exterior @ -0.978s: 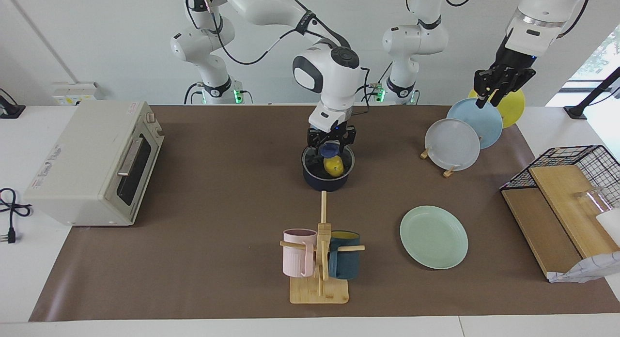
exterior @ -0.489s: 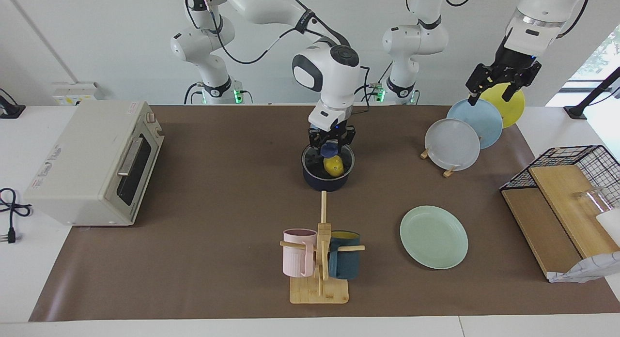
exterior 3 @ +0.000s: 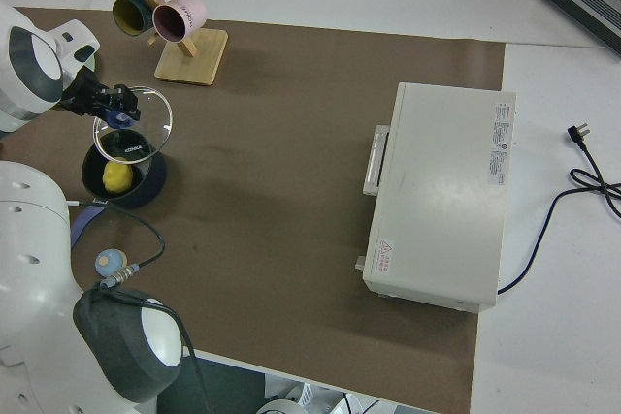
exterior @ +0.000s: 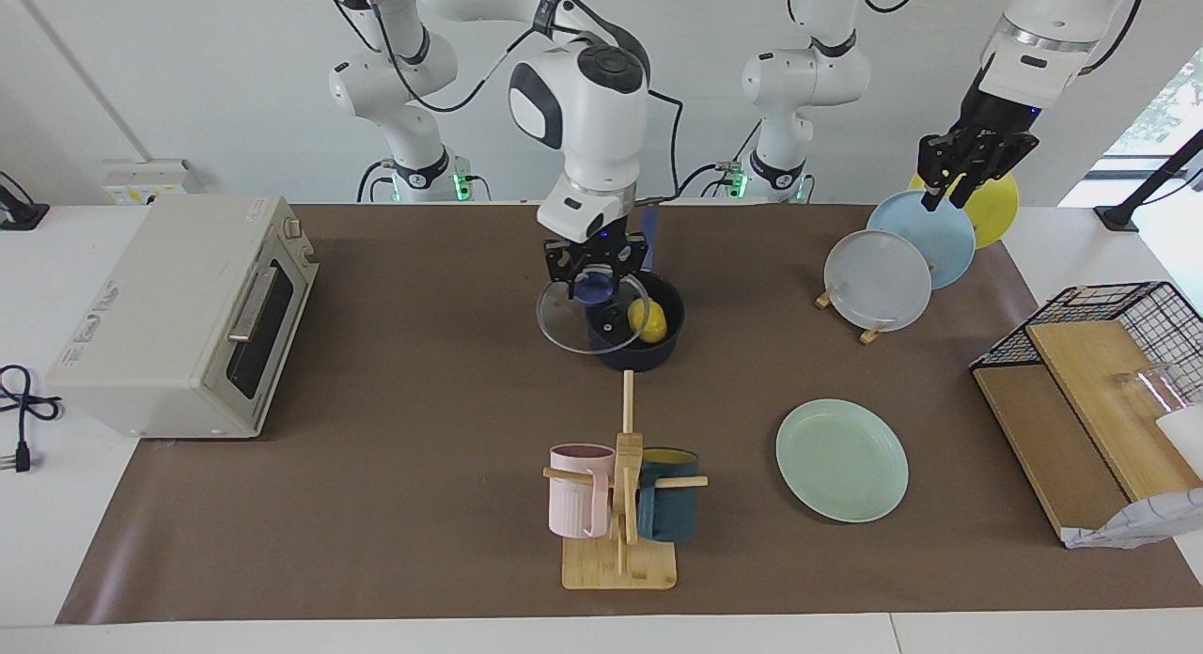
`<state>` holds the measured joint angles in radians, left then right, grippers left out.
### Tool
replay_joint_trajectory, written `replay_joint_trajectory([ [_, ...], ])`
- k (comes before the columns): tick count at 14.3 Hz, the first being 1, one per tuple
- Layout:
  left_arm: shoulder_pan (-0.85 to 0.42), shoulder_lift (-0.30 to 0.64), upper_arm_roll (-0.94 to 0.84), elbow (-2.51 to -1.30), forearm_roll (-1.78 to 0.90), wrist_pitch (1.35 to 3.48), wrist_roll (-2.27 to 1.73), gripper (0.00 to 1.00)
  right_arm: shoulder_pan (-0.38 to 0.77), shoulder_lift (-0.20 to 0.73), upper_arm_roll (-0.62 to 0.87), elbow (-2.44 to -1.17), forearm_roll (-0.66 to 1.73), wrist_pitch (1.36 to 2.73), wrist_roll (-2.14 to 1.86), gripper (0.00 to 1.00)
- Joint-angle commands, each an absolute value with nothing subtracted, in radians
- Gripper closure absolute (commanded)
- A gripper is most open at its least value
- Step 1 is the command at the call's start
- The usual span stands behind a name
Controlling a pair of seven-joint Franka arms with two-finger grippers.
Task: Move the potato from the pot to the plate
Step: 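Lift the glass lid off the saucepan toward the toaster oven, then lower the lid with the right gripper while the left gripper reaches the pot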
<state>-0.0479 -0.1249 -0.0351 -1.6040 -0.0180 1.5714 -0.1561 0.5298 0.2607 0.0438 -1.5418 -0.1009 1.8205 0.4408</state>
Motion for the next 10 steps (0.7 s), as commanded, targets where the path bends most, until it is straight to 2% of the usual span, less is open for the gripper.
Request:
replay_joint_trajectory([
  [1,-0.057,-0.138,-0.029,-1.623,-0.029,1.589,-0.155,1.0,0.399,0.224,0.057,-1.56,-0.06,1.776,0.274,0.49],
  [3,-0.061,-0.138,-0.034,-1.626,-0.032,1.598,-0.152,1.0,0.304,0.209,0.057,-1.584,-0.031,1.743,0.133,0.49],
  [4,-0.092,-0.137,-0.037,-1.635,-0.034,1.612,-0.158,0.32,0.257,0.201,0.057,-1.612,-0.031,1.733,0.076,0.49],
  [5,-0.128,-0.137,-0.037,-1.652,-0.035,1.635,-0.163,0.0,0.22,0.187,0.055,-1.641,-0.029,1.735,0.031,0.49],
  [8,-0.263,-0.123,-0.038,-1.701,-0.037,1.696,-0.321,0.0,0.129,0.161,0.055,-1.722,-0.029,1.775,-0.073,0.49],
  [10,-0.372,-0.098,-0.038,-1.762,-0.038,1.773,-0.472,0.0,0.074,0.12,0.055,-1.848,-0.029,1.888,-0.141,0.49],
])
